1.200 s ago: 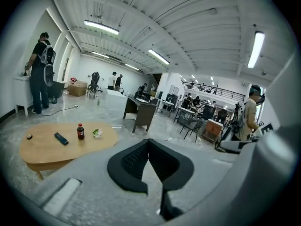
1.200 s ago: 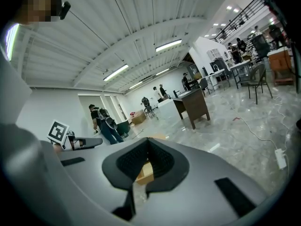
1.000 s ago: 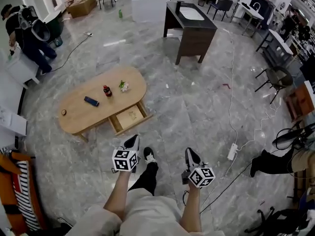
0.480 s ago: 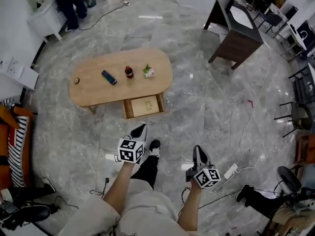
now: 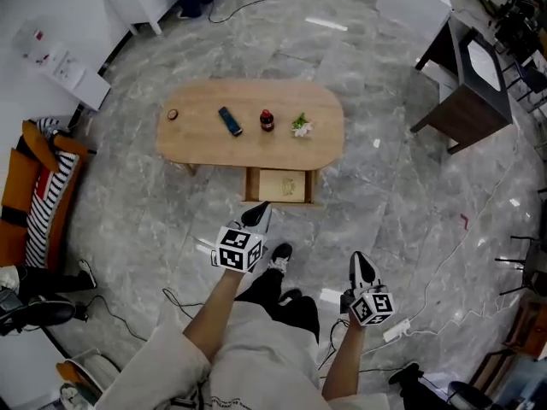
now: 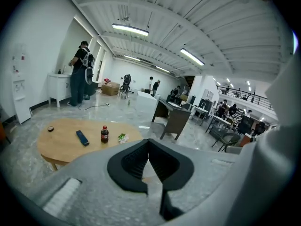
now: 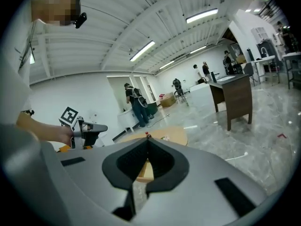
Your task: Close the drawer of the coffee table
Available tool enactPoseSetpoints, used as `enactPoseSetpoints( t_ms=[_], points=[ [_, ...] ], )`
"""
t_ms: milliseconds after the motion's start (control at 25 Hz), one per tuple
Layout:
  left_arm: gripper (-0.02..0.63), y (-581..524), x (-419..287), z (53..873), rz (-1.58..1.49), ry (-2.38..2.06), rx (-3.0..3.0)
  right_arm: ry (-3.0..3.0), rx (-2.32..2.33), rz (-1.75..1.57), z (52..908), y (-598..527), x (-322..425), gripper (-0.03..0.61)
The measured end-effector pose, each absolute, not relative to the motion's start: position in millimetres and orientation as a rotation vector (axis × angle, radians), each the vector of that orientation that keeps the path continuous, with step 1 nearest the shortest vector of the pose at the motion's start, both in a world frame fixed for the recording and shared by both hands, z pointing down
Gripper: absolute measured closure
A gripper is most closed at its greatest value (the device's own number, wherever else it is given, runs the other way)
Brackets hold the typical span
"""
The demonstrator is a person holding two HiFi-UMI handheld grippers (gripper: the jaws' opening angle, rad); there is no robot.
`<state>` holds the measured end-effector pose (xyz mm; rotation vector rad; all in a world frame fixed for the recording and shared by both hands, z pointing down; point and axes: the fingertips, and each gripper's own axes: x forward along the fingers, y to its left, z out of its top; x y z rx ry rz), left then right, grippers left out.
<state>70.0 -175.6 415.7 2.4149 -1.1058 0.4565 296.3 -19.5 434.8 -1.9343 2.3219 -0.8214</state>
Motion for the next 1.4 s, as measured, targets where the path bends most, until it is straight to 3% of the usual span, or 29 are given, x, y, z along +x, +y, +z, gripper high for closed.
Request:
enactPoseSetpoints(
  t_ms=[440, 720, 1040, 1400],
  points=[
    [0.604, -141, 53, 423, 0.336, -1.401, 2.273, 2.749, -1.677, -0.723, 461, -69, 328, 0.563],
    [0.604, -143, 29, 477, 0.324, -1.503, 2.207, 2.873, -1.651, -0.674, 512, -109, 326, 0.561],
    [0.604, -191, -8, 599, 0.318, -1.542, 2.211, 2.804, -1.648, -0.662, 620, -176, 324, 0.561],
    [0.604, -223, -36, 769, 0.283, -1.613, 2.247, 2.995, -1.521, -0.433, 785, -212, 314, 0.561]
  ],
)
